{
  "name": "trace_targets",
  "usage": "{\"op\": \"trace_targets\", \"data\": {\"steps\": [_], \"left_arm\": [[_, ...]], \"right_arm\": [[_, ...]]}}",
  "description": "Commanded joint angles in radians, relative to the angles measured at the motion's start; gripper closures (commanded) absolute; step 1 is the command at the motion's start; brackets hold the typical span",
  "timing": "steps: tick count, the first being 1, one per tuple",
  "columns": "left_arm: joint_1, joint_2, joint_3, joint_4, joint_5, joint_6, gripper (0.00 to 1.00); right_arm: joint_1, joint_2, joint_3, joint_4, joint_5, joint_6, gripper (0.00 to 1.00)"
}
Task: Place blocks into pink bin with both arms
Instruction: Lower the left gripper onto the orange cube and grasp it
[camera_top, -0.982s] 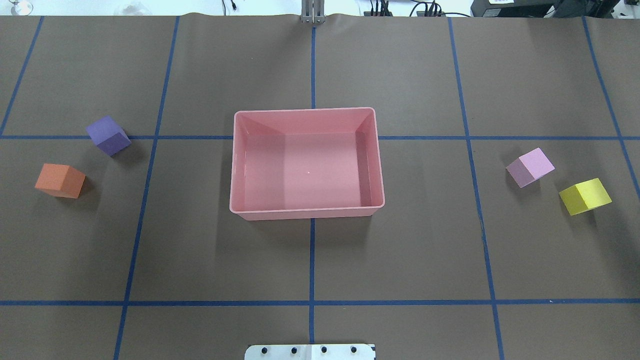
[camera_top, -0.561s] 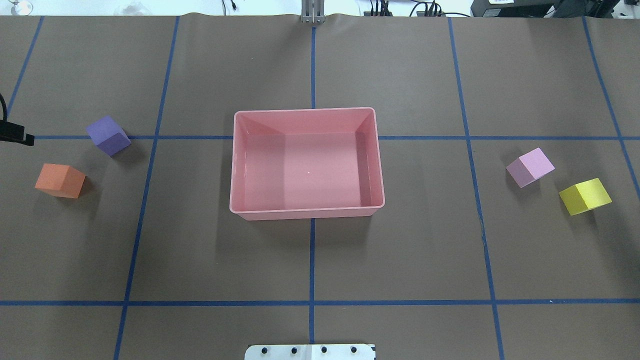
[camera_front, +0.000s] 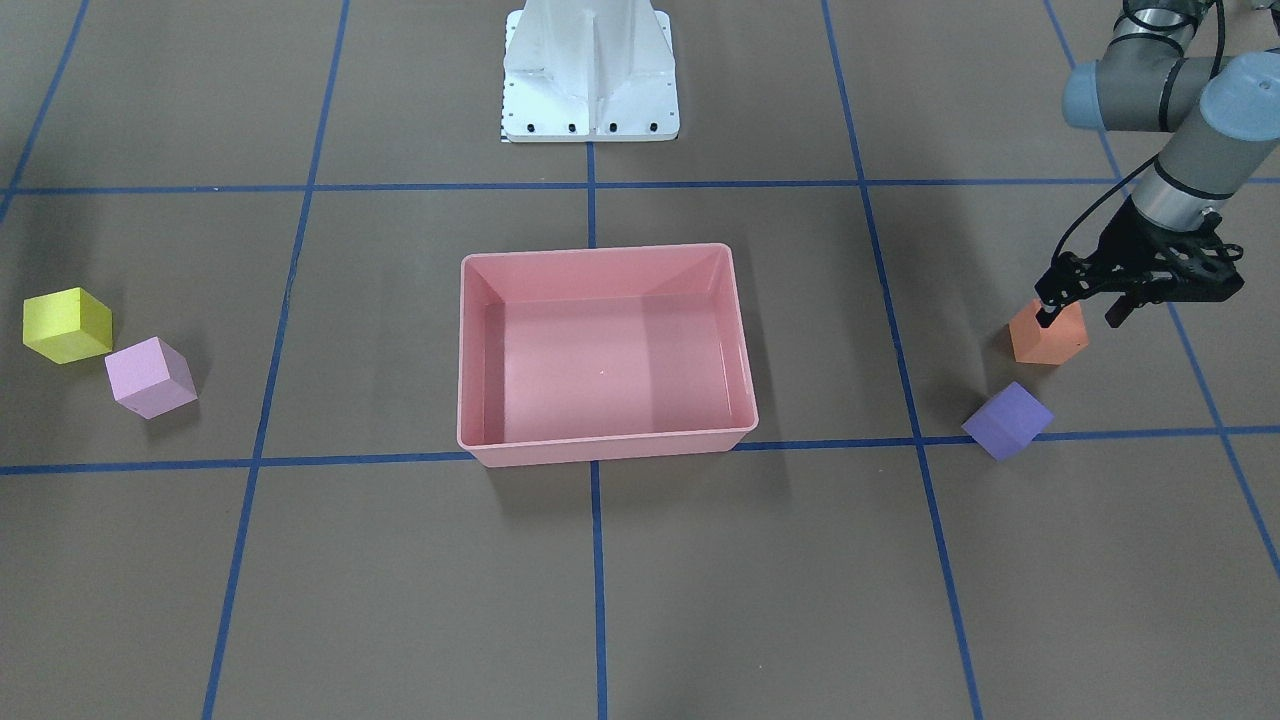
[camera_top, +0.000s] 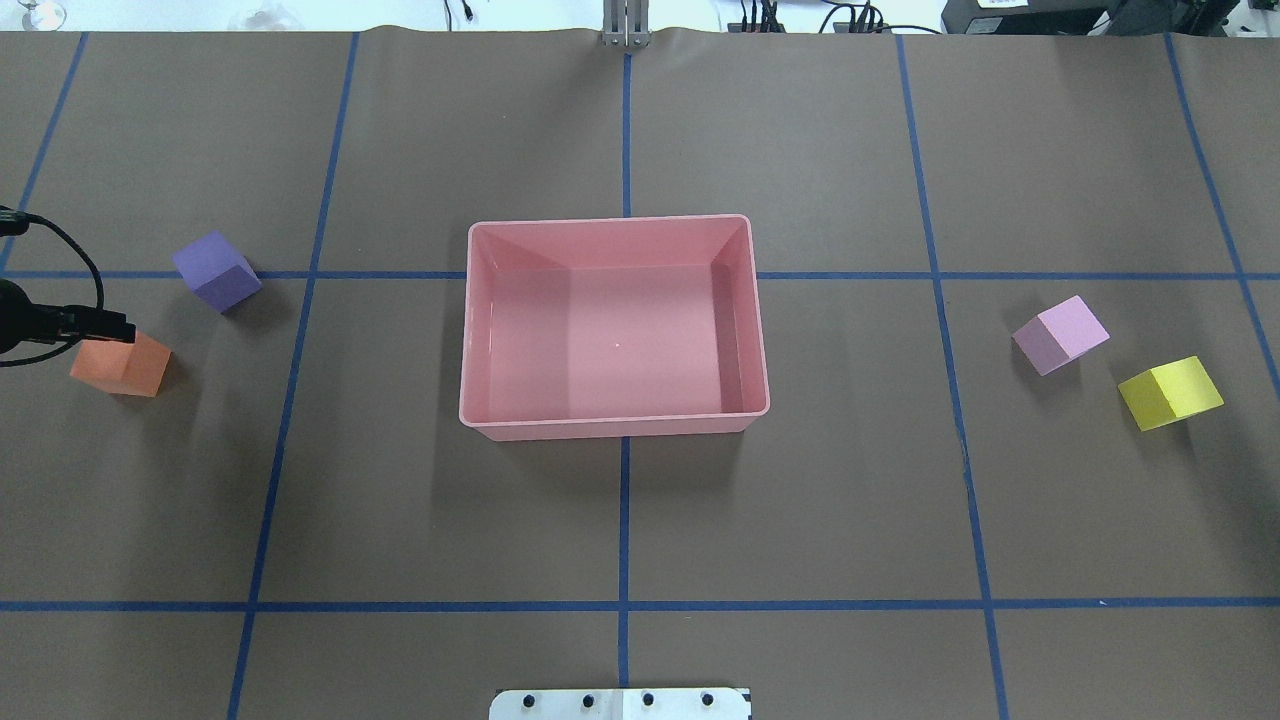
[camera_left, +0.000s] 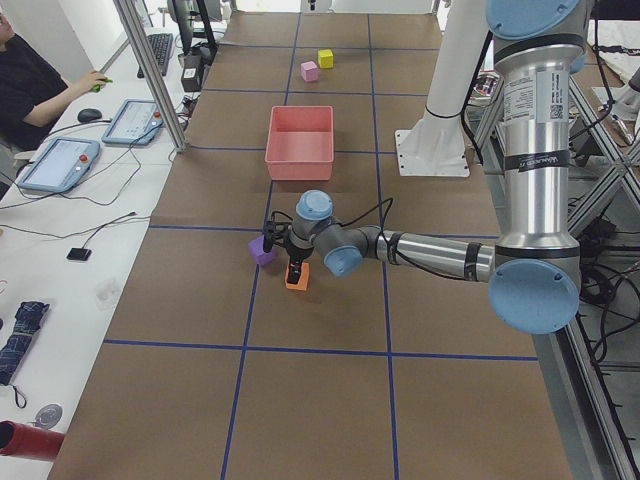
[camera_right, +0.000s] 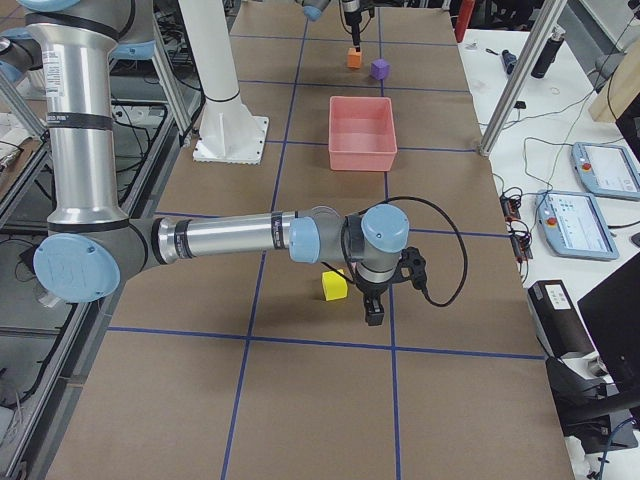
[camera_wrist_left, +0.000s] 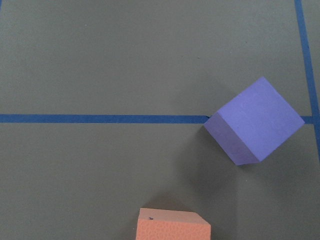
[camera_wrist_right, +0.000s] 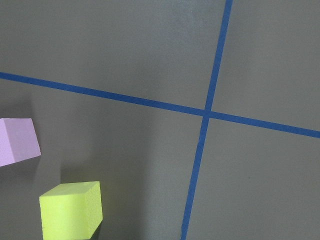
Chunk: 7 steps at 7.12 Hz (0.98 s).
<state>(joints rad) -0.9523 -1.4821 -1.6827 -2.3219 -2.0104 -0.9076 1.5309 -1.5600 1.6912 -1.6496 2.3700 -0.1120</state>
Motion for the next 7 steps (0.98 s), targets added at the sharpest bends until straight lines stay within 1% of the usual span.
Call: {"op": "trace_targets", "data": {"steps": [1, 4, 5, 6, 7], "left_arm": [[0.035, -0.001, 0.029, -0.019, 0.021, -0.004, 0.00], [0.069, -0.006, 0.055, -0.016, 0.019, -0.007, 0.01], [0.075, -0.010, 0.055, -0.010, 0.009, -0.032, 0.53], [0.072, -0.011, 0.044, -0.007, 0.004, -0.072, 1.00], [0.064, -0.007, 0.009, 0.027, -0.087, -0.071, 1.00]], "right_arm": [[0.000, 0.000, -0.001, 0.001, 0.000, -0.002, 0.00], [0.000, -0.002, 0.001, 0.001, -0.002, 0.000, 0.00], [0.000, 0.003, 0.022, 0.016, 0.000, 0.000, 0.00], [0.000, 0.000, 0.054, 0.040, -0.009, -0.002, 0.00], [-0.002, -0.003, 0.050, 0.042, -0.009, 0.001, 0.00]]}}
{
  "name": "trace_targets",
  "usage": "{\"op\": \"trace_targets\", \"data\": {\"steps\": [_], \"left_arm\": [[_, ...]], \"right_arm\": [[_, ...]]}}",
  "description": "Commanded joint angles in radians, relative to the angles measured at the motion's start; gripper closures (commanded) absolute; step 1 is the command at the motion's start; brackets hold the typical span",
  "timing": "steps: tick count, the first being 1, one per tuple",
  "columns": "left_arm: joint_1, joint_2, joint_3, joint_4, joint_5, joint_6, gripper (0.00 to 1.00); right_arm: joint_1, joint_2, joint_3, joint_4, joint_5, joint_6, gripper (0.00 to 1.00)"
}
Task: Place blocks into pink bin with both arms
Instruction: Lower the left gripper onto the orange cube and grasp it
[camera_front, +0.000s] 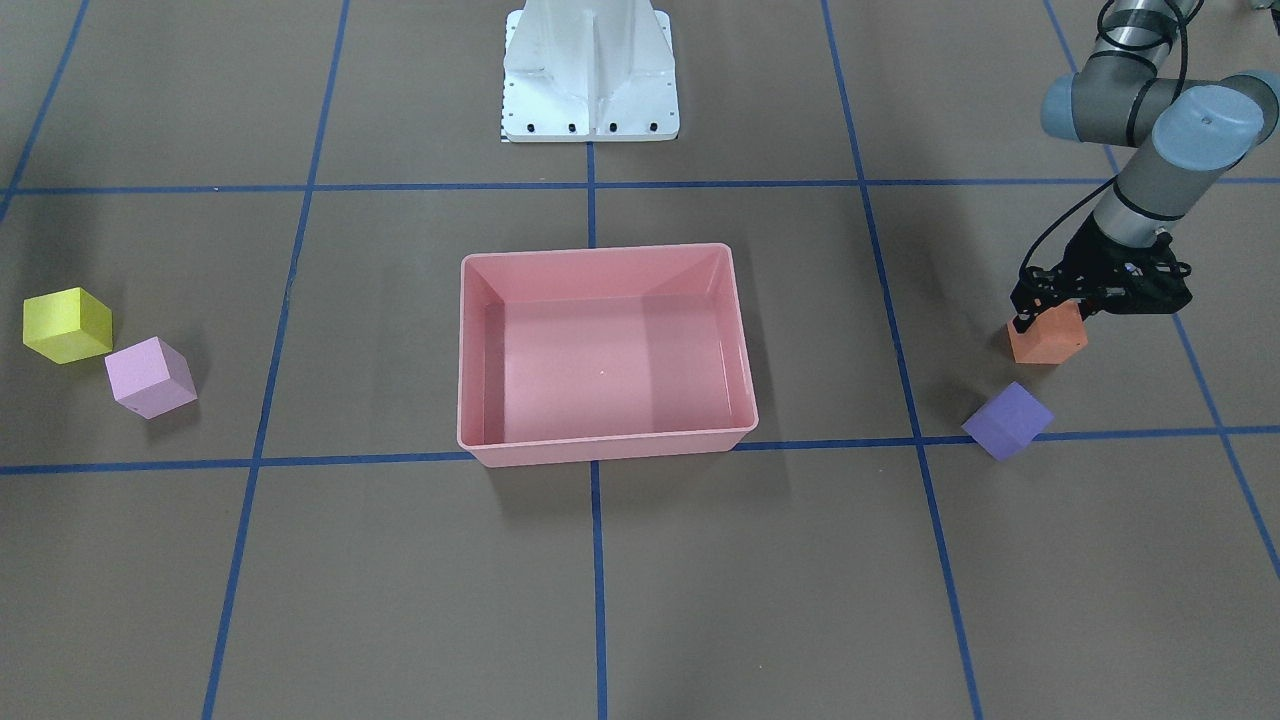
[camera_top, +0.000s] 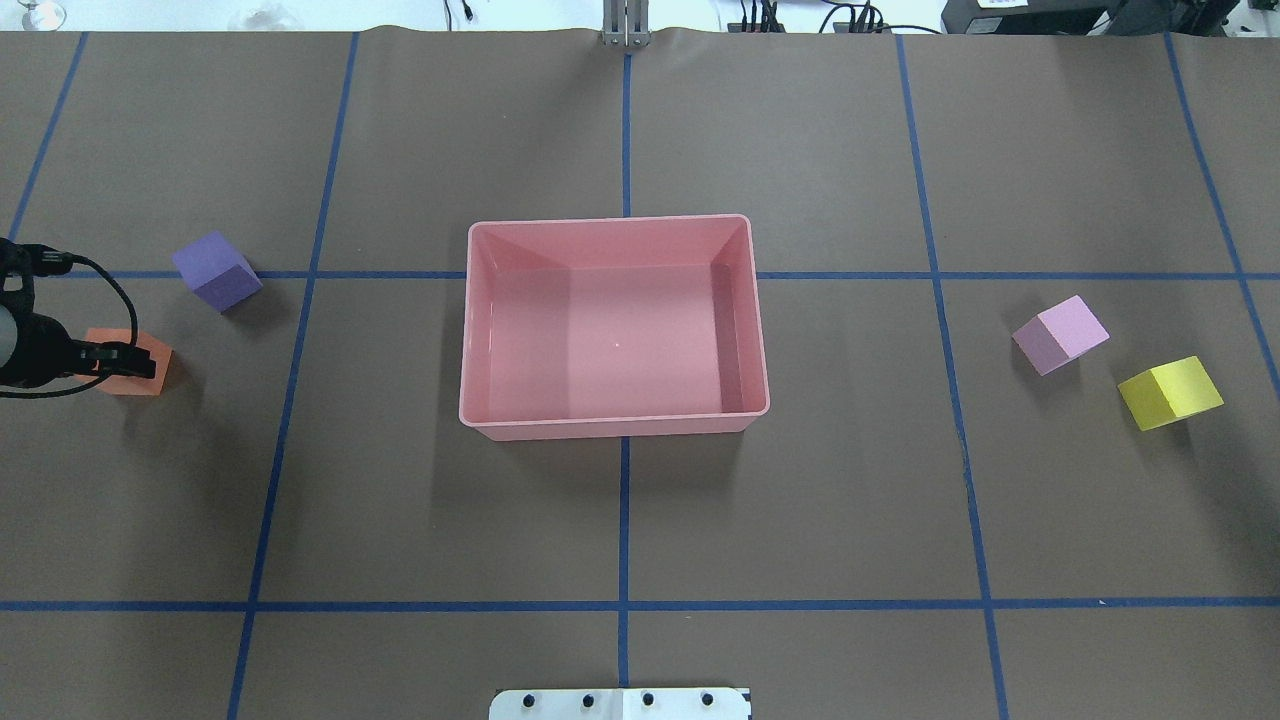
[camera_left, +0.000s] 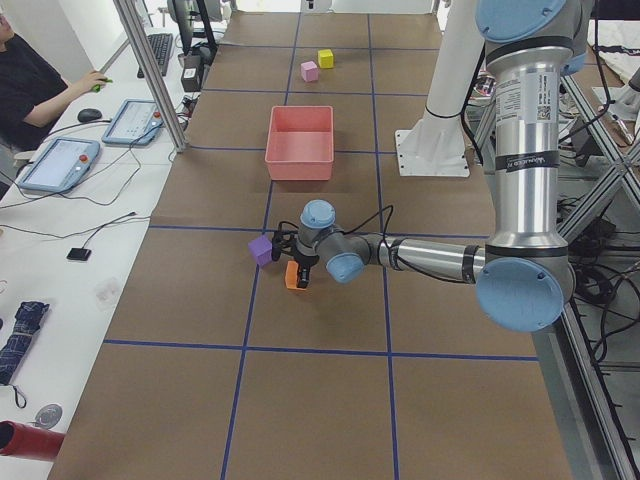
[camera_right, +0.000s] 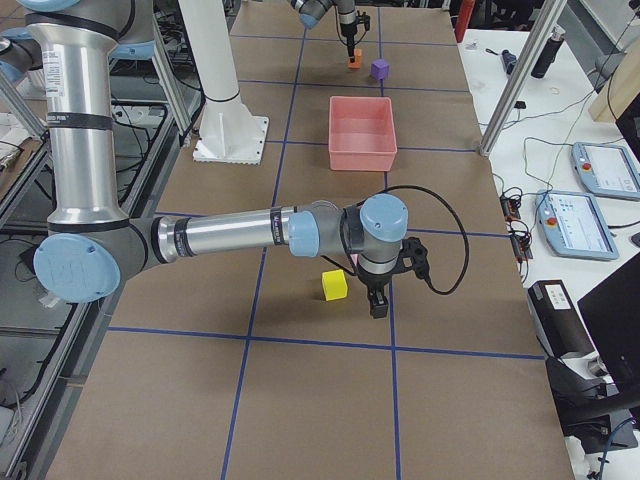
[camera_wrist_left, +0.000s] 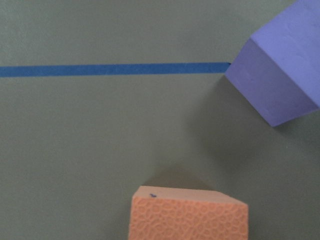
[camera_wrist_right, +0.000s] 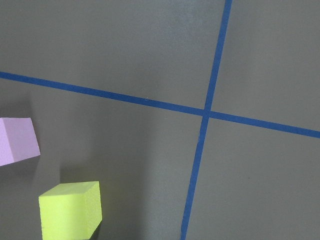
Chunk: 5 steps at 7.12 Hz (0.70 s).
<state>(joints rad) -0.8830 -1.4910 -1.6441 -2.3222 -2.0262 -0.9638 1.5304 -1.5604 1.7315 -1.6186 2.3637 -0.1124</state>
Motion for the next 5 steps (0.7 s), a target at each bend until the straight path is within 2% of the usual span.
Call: {"op": "trace_targets", "data": {"steps": [1, 2, 3, 4, 5], "left_arm": [[-0.086, 0.008, -0.089, 0.077, -0.154, -0.006, 1.00], [-0.197, 0.006, -0.139, 0.137, -0.245, -0.004, 1.00], [-0.259, 0.006, -0.178, 0.167, -0.293, -0.004, 1.00], [-0.272, -0.009, -0.235, 0.257, -0.310, -0.012, 1.00], [-0.274, -0.079, -0.305, 0.409, -0.306, -0.021, 1.00]], "right_arm": [[0.000, -0.004, 0.014, 0.023, 0.011, 0.035, 0.00], [-0.004, -0.016, 0.016, 0.061, 0.012, 0.040, 0.00], [-0.030, -0.004, 0.013, 0.068, 0.012, 0.039, 0.00], [-0.051, -0.003, 0.016, 0.106, 0.060, 0.086, 0.00], [-0.140, 0.002, 0.019, 0.159, 0.075, 0.217, 0.00]]}}
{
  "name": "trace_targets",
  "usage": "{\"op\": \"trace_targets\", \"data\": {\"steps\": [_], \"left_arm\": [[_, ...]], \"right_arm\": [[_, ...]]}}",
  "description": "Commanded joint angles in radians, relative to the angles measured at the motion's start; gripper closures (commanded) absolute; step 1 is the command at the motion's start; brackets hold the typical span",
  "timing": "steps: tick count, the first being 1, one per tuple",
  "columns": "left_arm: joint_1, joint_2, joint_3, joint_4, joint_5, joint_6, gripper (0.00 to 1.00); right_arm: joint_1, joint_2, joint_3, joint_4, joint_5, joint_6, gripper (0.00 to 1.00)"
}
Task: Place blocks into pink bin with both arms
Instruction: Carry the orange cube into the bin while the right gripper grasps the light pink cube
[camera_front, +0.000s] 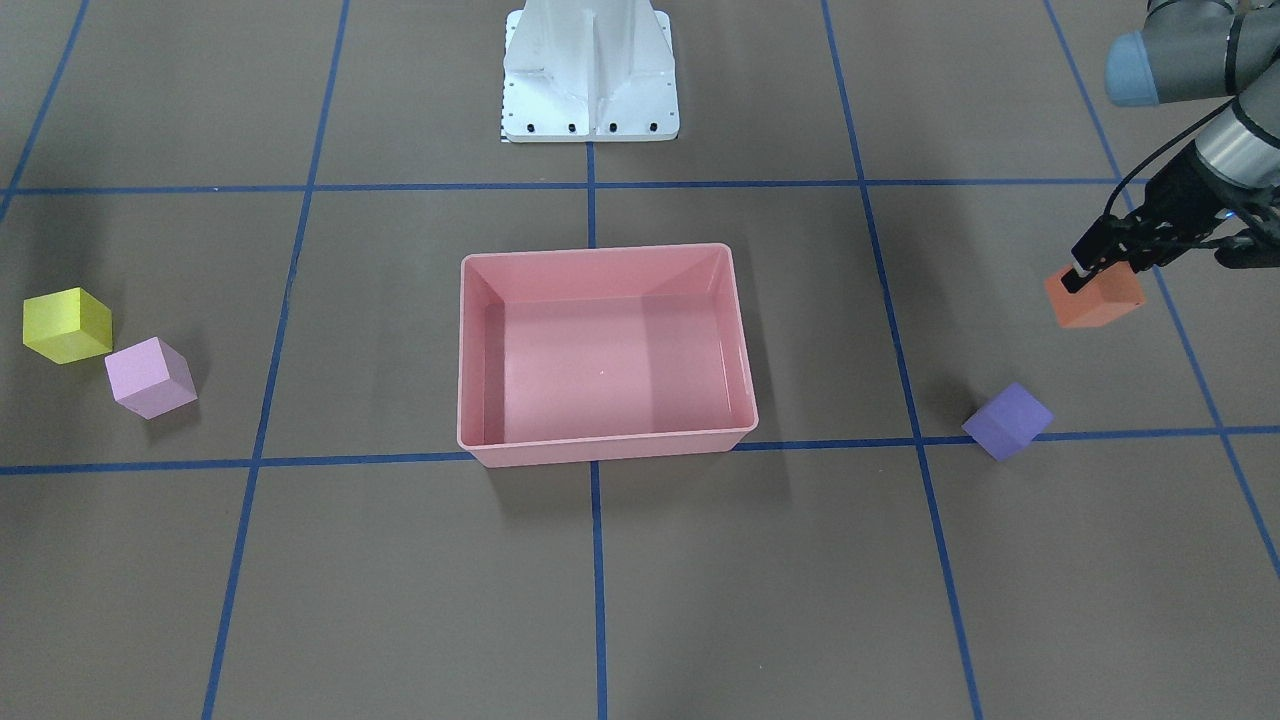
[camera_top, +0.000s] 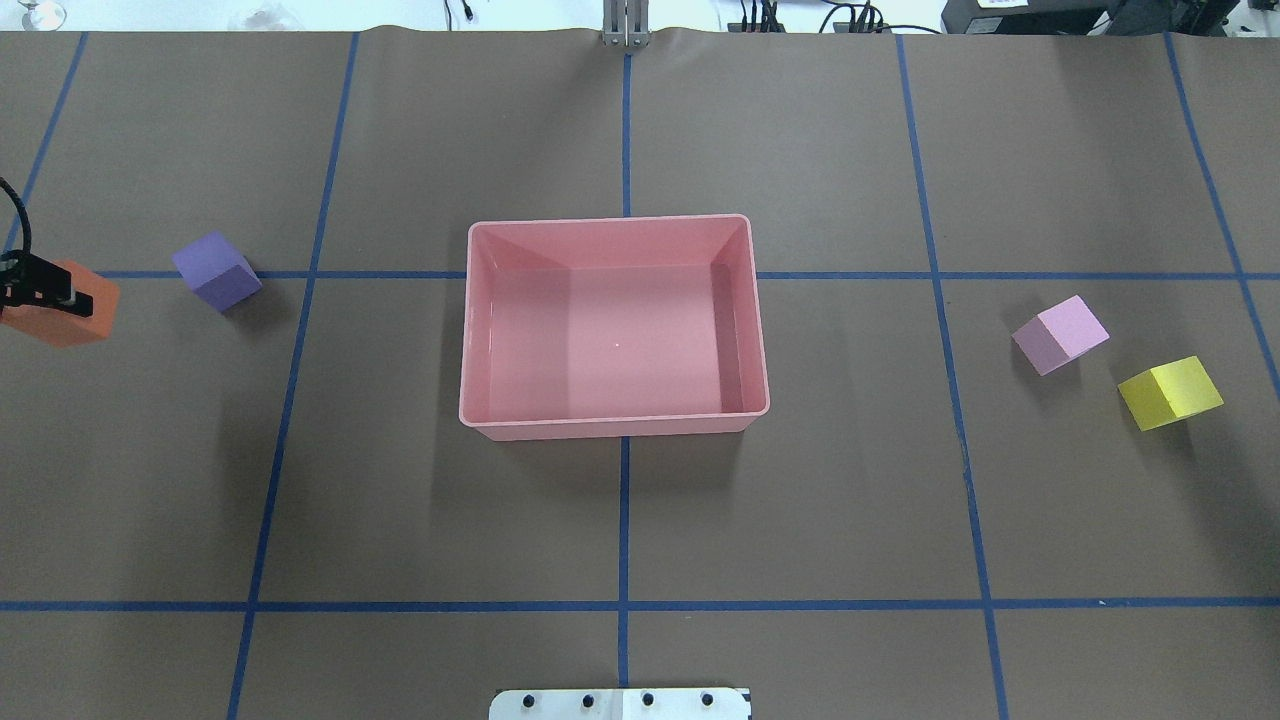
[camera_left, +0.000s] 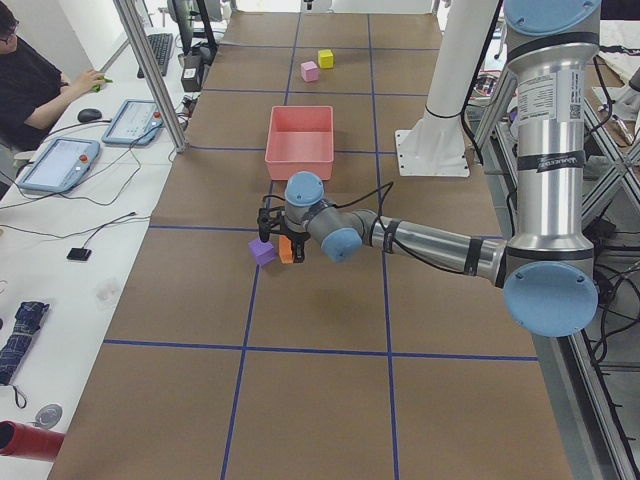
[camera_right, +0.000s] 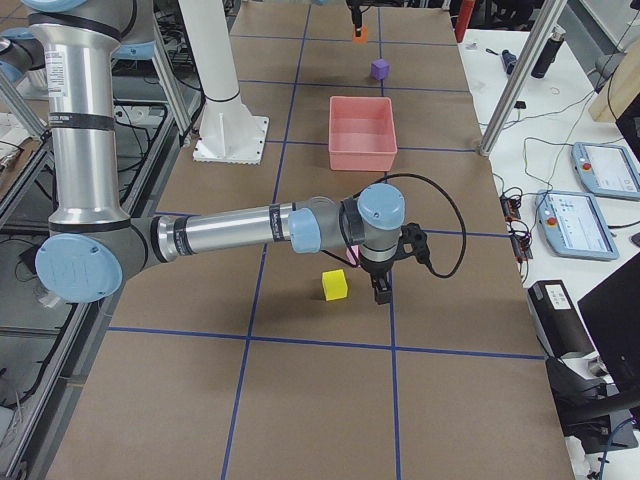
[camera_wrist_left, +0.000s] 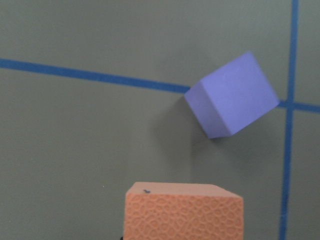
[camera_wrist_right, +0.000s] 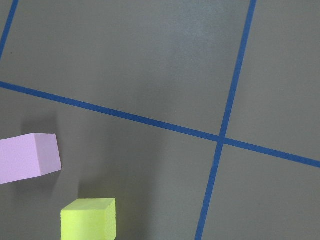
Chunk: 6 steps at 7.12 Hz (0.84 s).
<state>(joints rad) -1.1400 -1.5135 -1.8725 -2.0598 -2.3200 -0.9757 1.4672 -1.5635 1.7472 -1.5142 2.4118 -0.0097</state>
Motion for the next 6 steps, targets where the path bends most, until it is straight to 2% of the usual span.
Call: {"op": "trace_targets", "data": {"steps": [1, 2, 3, 4, 6], "left_arm": [[-0.015, -0.145, -0.136, 0.314, -0.006, -0.033, 1.00], [-0.012, -0.231, -0.155, 0.378, -0.004, -0.132, 1.00], [0.024, -0.284, -0.158, 0.379, 0.022, -0.249, 1.00], [0.092, -0.342, -0.171, 0.380, 0.078, -0.367, 1.00], [0.277, -0.510, -0.166, 0.449, 0.230, -0.589, 1.00]], "right_arm": [[-0.147, 0.014, 0.000, 0.142, 0.012, 0.239, 0.00], [-0.203, 0.019, -0.003, 0.235, -0.035, 0.307, 0.00], [-0.261, 0.032, -0.006, 0.311, -0.092, 0.432, 0.00], [-0.331, 0.043, -0.015, 0.363, -0.156, 0.485, 0.00], [-0.396, 0.088, -0.043, 0.381, -0.177, 0.487, 0.00]]}}
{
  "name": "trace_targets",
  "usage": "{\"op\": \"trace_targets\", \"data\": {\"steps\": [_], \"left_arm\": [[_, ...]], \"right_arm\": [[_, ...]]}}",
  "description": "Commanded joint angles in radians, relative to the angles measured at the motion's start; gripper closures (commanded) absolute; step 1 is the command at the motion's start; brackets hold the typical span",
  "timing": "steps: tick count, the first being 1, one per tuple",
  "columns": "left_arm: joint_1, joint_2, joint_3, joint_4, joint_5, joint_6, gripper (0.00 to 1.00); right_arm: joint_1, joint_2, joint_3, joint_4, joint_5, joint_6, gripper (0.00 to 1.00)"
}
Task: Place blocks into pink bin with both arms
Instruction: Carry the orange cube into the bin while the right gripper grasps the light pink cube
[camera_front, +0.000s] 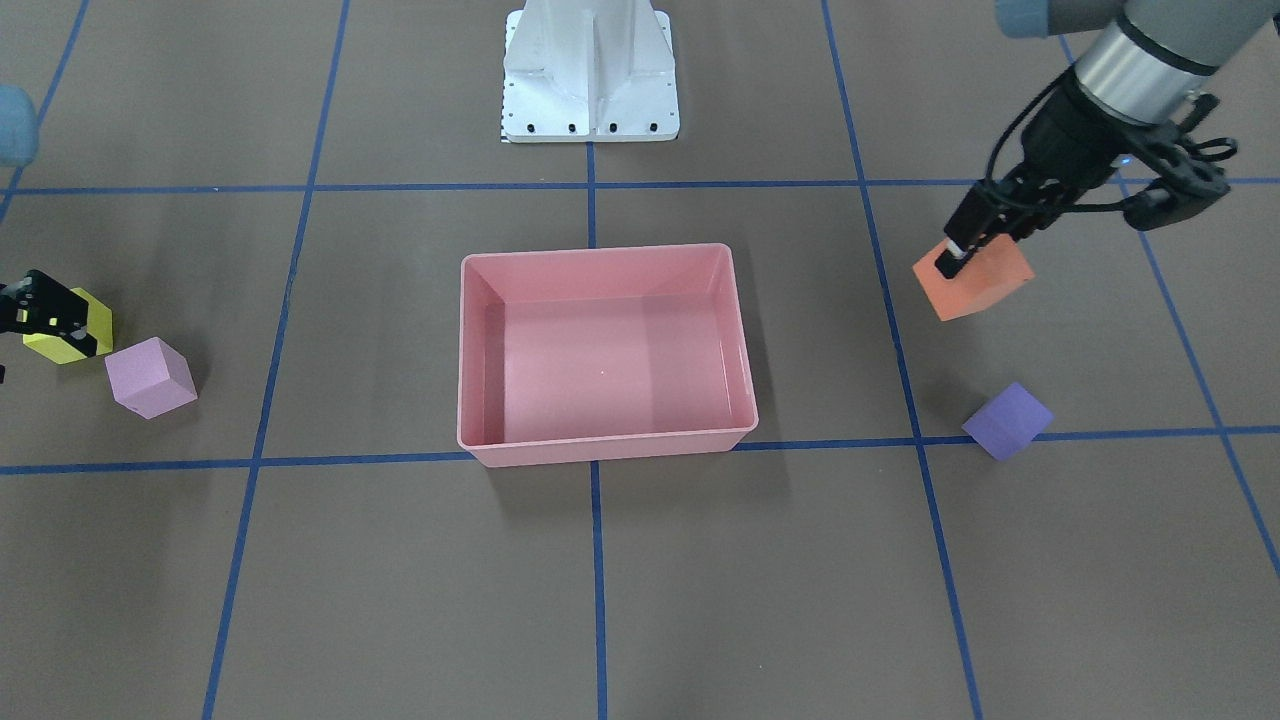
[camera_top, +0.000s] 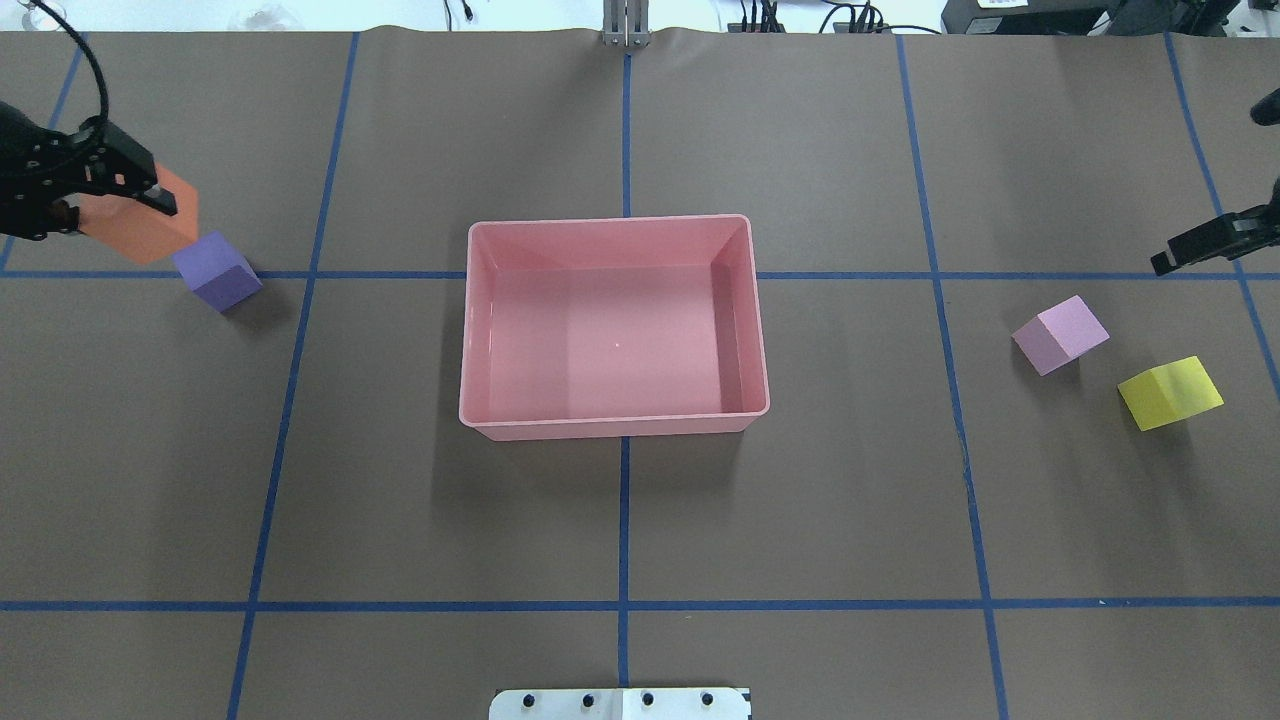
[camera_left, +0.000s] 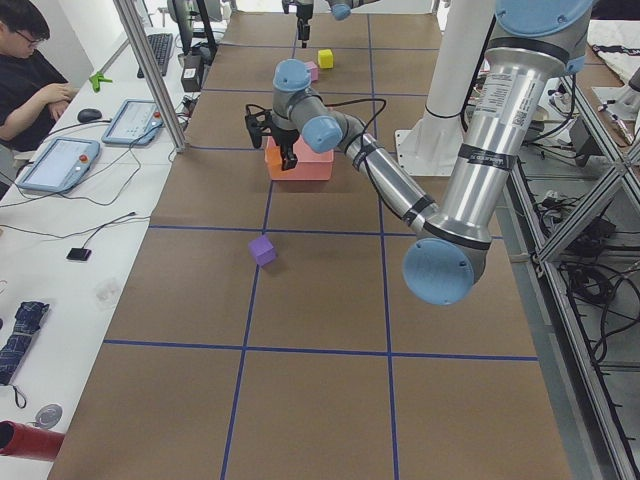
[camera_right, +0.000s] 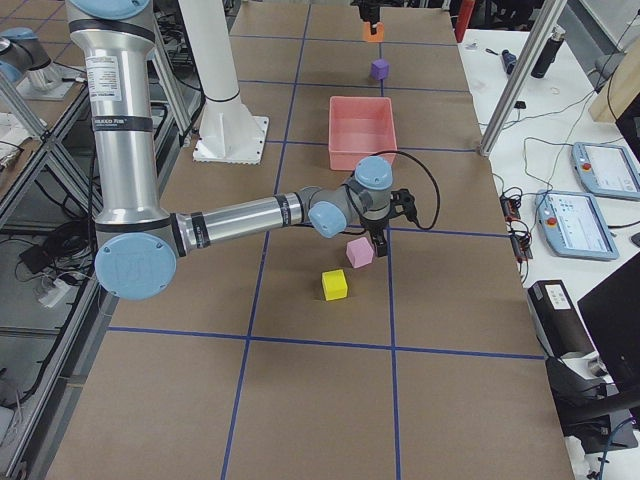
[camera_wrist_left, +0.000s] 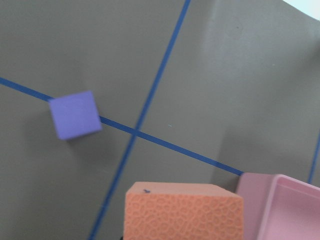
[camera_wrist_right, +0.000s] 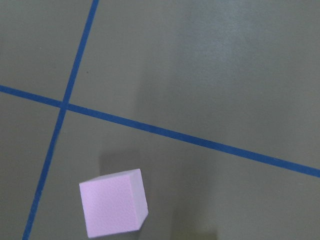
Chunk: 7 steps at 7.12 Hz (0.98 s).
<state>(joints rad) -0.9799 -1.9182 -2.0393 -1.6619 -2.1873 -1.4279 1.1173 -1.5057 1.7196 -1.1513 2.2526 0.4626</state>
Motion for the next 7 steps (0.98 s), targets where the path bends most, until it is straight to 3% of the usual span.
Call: {"op": "trace_targets", "data": {"steps": [1, 2, 3, 5, 7], "left_arm": [[0.262, -0.204, 0.016, 0.118, 0.242, -0.208, 1.00], [0.306, -0.290, 0.066, 0.146, 0.308, -0.250, 1.00], [0.329, -0.315, 0.082, 0.146, 0.314, -0.291, 1.00], [0.386, -0.330, 0.102, 0.146, 0.380, -0.313, 1.00], [0.388, -0.351, 0.117, 0.146, 0.380, -0.327, 1.00]], "right_arm": [[-0.072, 0.042, -0.018, 0.018, -0.024, 0.011, 0.00], [-0.080, 0.044, -0.040, 0.018, -0.043, 0.001, 0.00], [-0.091, 0.044, -0.063, 0.019, -0.048, -0.001, 0.00], [-0.123, 0.045, -0.096, 0.016, -0.056, -0.002, 0.00], [-0.151, 0.044, -0.120, 0.015, -0.057, -0.004, 0.00]]}}
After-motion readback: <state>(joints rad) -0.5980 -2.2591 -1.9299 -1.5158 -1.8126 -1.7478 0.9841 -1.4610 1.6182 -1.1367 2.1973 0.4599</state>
